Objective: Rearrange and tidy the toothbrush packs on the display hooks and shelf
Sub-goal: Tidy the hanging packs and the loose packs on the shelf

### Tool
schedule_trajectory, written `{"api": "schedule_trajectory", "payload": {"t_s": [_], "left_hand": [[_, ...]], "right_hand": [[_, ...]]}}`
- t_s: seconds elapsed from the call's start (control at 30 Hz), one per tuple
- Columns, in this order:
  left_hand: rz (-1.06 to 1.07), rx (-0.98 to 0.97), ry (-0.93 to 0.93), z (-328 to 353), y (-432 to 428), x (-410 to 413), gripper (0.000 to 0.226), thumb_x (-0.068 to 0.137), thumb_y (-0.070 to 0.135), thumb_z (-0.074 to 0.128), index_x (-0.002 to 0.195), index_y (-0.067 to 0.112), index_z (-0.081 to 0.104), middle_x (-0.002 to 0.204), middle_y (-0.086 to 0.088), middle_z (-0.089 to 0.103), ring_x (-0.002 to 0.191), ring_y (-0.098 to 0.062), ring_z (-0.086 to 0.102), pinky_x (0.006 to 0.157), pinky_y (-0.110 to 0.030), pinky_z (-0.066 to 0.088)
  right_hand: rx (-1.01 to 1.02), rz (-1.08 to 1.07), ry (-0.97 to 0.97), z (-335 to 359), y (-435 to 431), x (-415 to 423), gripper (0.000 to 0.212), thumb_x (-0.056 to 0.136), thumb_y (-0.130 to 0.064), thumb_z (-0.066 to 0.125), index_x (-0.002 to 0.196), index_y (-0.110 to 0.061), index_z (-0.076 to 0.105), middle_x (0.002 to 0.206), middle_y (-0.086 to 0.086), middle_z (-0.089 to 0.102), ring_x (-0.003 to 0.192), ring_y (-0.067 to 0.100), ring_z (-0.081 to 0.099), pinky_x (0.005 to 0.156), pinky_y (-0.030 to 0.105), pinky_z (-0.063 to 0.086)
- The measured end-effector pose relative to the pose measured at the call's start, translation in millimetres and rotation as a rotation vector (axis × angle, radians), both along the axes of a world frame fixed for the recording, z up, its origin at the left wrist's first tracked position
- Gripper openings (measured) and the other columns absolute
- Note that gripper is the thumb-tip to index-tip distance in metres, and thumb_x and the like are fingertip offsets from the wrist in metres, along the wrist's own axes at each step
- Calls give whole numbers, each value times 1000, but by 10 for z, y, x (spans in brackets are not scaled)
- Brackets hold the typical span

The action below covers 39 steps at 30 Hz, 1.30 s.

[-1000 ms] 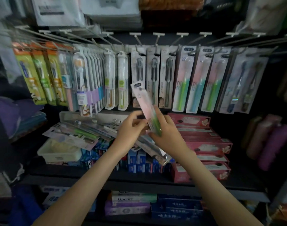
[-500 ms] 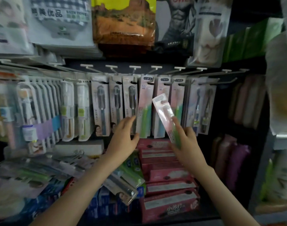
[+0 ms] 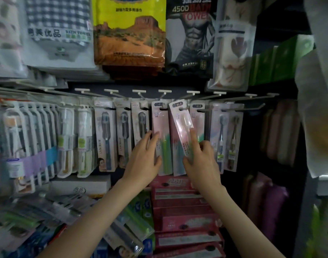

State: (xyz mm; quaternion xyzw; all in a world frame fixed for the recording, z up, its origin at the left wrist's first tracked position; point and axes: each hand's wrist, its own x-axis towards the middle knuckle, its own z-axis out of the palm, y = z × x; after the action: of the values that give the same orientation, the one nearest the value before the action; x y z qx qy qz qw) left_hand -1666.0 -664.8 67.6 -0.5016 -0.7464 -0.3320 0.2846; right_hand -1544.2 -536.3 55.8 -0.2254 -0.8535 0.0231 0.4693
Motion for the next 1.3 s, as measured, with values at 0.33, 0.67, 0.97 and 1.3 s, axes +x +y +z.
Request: {"api": "schedule_trajectory", "payload": {"t_s": [0.33,0.67,0.97,1.3], "left_hand": [[35,-19,-17,-38,207,4,70,95,32,50,151,23,9,159,-1,4,145,-17,10,114,-26,12],[-39,52,8,-171,258,59,71,93,24,55,151,21,13,157,-4,11,145,-19,12,112,-25,6],[37,-26,184,-193,451,11,77,82,16,69,147,13,27,149,-22,29,134,-38,34,109,-46,22],[31,-61,134,-326,304,20,71,85,19,67,146,13,31,151,-20,27,138,-36,27,112,-46,20]], "right_hand": [[-186,92,75,-3,37,-328,85,92,-33,57,149,-32,-6,148,14,21,117,31,50,77,35,50],[21,184,222,-267,128,-26,99,84,-20,68,146,-43,-5,111,4,38,71,20,48,49,33,48],[-48,29,138,-227,345,85,90,91,-26,58,145,-40,-12,115,7,37,79,26,50,56,36,49],[-262,-58,18,-18,317,-140,87,93,-35,56,150,-23,-8,137,15,30,114,30,46,80,36,46]]}}
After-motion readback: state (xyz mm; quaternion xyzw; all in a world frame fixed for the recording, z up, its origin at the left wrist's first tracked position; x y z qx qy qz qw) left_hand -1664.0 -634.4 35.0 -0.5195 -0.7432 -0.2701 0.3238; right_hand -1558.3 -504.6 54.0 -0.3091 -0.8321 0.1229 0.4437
